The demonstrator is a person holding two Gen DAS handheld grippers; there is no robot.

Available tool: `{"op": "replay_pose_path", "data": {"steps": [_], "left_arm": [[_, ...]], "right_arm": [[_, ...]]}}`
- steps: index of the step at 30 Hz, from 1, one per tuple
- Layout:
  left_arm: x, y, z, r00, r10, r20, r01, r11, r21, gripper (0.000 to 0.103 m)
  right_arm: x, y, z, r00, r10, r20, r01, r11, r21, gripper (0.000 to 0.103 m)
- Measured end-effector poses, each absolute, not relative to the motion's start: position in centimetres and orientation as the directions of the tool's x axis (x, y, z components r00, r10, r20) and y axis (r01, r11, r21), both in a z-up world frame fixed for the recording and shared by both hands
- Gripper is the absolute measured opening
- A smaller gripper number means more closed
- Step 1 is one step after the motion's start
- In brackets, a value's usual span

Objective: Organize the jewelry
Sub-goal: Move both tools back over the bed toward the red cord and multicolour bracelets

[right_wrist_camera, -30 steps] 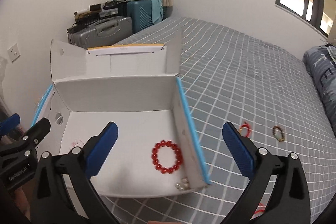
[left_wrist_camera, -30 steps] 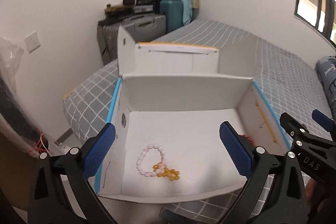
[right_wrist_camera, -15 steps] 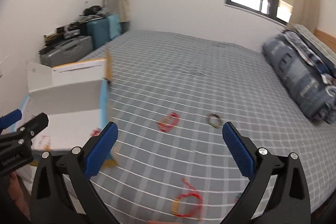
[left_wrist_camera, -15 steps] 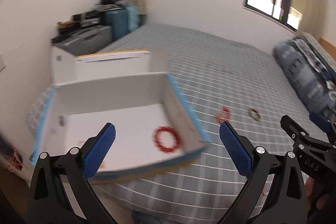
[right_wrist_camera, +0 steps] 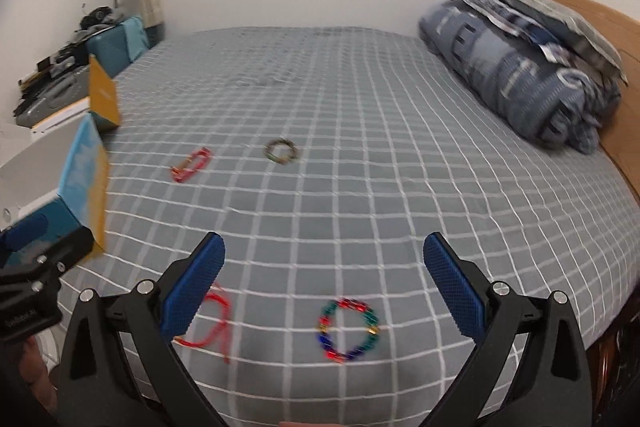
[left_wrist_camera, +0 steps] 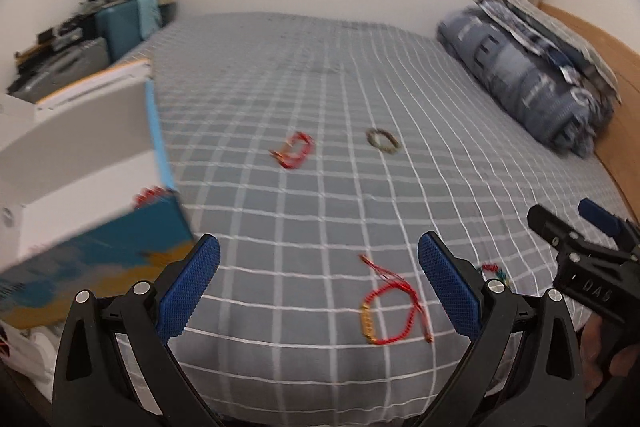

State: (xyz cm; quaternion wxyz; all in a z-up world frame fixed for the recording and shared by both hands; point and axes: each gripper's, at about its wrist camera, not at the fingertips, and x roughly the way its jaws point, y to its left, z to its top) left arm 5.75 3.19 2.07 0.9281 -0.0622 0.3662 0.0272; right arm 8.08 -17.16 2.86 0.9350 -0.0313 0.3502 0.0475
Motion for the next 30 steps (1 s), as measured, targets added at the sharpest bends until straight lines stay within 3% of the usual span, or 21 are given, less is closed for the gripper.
{"op": "replay_pose_path", "data": {"steps": [12, 30], "left_arm": [[7.7, -0.7, -6.3, 0.636, -0.055, -0.77, -0.044, 0.993, -0.108, 0.097], [8.6, -1.8, -9.8, 0.582, -0.043, -0.812, -0.018, 0.998, -0.066, 0.097]], "right_arm": [[9.6, -20.3, -4.0, 0.675, 0.03, -0.737, -0.066, 0.998, -0.019, 0.096], [11.9, -19.9, -9.2, 0.556, 0.028, -0.831, -0.085, 0.996, -0.023, 0.094]]}}
